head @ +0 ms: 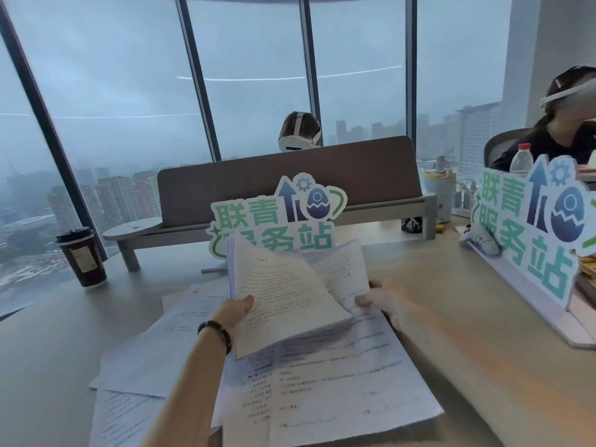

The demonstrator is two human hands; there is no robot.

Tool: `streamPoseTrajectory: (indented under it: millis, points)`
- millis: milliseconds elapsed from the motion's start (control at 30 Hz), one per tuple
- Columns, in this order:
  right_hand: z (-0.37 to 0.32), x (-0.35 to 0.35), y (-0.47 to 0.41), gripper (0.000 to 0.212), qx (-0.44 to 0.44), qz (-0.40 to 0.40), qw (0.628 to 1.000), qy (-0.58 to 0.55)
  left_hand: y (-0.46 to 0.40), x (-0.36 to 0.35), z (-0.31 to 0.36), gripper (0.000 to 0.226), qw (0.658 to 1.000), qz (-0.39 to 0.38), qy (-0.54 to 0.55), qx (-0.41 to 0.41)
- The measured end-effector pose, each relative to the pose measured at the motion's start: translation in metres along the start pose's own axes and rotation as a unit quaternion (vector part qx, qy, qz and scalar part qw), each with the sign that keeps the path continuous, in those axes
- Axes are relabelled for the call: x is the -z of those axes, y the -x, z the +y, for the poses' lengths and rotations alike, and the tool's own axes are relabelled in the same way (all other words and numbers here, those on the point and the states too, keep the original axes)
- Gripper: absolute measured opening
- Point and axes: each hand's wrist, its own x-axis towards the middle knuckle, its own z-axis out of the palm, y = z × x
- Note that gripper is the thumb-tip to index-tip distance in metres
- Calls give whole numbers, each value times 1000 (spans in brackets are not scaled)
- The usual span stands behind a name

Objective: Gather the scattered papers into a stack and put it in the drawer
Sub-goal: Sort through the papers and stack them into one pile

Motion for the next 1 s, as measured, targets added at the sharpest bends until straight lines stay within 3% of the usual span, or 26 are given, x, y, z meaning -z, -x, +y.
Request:
streamPoseTrajectory:
  millis: [67,133,300,433,600,700,800,1000]
  points:
    - [-1,7,-2,23,-12,11,1000,-16,6,4,5,38,998,4,54,-7]
    - [0,14,-5,13,-5,21,999,-32,7,7,7,38,998,15,67,-9]
    - [2,22,-11,26,28,39,998,28,2,11,2,40,999,20,34,8]
    - [-1,24,-5,11,13,-23,996,81,-6,6,-6,33,999,12,-43,12]
    - [-1,27,-5,25,50,-31,989,139,-2,3,-4,47,995,11,-103,-5]
    - [1,32,-10,30,73,-9,987,140,6,-3,1,47,990,19,-138,-19]
    - [-1,35,-10,22,80,-10,990,120,8,-8,3,45,988,27,-151,-23]
    - [-12,44,-13,32,21,-35,996,77,7,-6,4,44,985,47,-159,-38]
